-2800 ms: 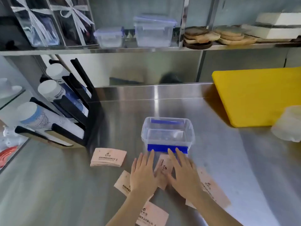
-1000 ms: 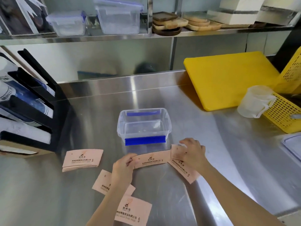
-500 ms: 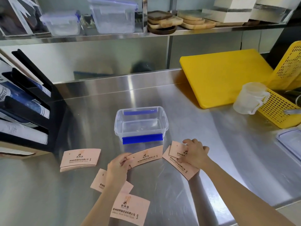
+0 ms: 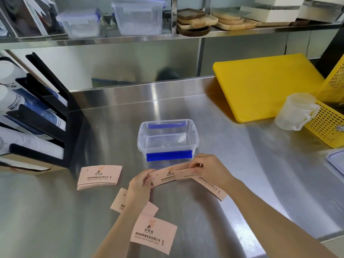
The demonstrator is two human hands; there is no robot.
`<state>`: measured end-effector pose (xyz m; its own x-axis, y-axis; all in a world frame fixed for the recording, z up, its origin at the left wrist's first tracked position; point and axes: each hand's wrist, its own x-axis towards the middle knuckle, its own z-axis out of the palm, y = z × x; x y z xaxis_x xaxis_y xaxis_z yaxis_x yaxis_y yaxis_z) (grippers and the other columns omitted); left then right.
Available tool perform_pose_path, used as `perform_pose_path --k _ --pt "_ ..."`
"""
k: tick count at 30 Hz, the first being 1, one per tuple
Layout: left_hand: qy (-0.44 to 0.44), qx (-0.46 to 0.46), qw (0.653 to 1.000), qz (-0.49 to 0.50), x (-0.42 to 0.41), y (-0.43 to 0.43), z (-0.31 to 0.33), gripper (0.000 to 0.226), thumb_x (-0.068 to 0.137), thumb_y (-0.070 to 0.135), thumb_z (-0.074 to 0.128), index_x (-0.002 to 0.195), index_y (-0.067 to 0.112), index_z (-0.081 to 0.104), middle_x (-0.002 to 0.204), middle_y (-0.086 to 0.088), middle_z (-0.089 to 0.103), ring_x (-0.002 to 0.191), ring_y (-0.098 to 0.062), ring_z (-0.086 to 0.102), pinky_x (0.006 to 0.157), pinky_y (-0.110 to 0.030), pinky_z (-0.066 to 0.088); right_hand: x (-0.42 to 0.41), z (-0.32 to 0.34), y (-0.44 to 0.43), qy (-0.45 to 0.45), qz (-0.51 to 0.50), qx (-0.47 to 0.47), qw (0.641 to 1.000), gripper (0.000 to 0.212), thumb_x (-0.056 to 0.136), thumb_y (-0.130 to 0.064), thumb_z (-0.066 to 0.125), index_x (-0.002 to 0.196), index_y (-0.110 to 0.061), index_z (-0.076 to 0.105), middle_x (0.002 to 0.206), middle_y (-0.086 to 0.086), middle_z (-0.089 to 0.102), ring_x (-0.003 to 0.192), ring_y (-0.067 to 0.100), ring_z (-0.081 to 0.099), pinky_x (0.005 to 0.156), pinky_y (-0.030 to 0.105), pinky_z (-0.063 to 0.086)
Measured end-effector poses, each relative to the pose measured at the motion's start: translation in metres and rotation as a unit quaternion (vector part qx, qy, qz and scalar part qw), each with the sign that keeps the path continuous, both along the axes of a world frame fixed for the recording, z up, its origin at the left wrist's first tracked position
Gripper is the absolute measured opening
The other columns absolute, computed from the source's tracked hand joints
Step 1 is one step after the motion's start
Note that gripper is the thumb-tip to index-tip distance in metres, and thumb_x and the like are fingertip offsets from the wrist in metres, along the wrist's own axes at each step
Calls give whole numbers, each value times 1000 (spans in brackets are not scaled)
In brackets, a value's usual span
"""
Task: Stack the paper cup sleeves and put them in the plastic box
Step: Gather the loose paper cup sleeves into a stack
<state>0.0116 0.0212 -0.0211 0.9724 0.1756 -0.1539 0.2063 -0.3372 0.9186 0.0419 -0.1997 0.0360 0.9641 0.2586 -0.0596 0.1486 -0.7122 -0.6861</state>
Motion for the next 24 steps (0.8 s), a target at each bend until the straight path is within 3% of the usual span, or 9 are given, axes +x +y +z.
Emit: perform_pose_path --k 3,5,8,12,15,17,19,22,24 --pt "-7 27 999 -35 1 3 -2 65 91 4 46 67 63 61 81 14 67 89 -27 65 87 -49 55 1 -14 21 -44 -4 -35 998 6 79 -2 60 78 -5 65 83 7 62 77 21 53 71 25 41" --pt "-11 42 997 -58 1 4 0 68 91 2 44 70 65 59 81 15 66 89 -28 66 88 -48 54 3 -20 32 -99 20 -51 994 3 76 -2 61 74 -4 63 85 10 63 80 22 51 77 23 30" --pt "-9 24 996 -87 1 7 2 72 92 -1 43 72 66 60 77 29 68 89 -21 66 89 -43 55 2 -25 45 -134 26 -70 988 3 79 -6 61 78 -8 62 105 4 62 102 17 49 81 19 15" --pt "-5 41 991 -128 0 10 0 62 88 -2 48 88 58 62 89 24 67 92 -9 66 90 -35 54 -2 -24 60 -41 0 -44 998 8 89 -14 54 83 -18 50 91 -6 54 96 21 38 85 29 38" --pt "-3 68 991 -119 -3 7 6 30 82 8 64 102 29 66 84 18 66 79 2 64 81 -22 49 -1 -24 63 -26 -22 -31 999 17 88 -17 57 83 -24 42 89 -5 52 94 17 36 76 27 41" --pt "-8 76 993 -85 -3 5 7 18 83 10 64 90 27 68 77 12 66 79 -13 65 75 -25 49 -3 -24 61 -36 -23 -17 999 18 85 -24 62 96 -23 48 91 -7 52 93 15 38 78 25 38" --pt "4 70 995 -69 -1 4 7 27 84 11 62 77 37 65 74 11 67 81 -22 66 80 -35 55 -6 -24 54 -75 -38 -3 996 31 83 -31 63 110 -20 52 98 -7 55 94 13 39 83 23 34" --pt "16 69 996 -58 0 10 0 40 87 11 59 72 48 60 80 10 71 87 -22 68 84 -45 56 -5 -27 34 -153 -92 18 984 23 86 -28 59 105 -15 58 103 -1 61 97 18 51 83 19 21" --pt "21 66 996 -62 2 14 -2 35 89 11 55 80 44 63 92 1 73 94 -22 67 87 -46 55 2 -34 11 -134 -121 -18 983 21 83 -21 57 104 -17 59 111 2 61 107 21 52 79 19 15"
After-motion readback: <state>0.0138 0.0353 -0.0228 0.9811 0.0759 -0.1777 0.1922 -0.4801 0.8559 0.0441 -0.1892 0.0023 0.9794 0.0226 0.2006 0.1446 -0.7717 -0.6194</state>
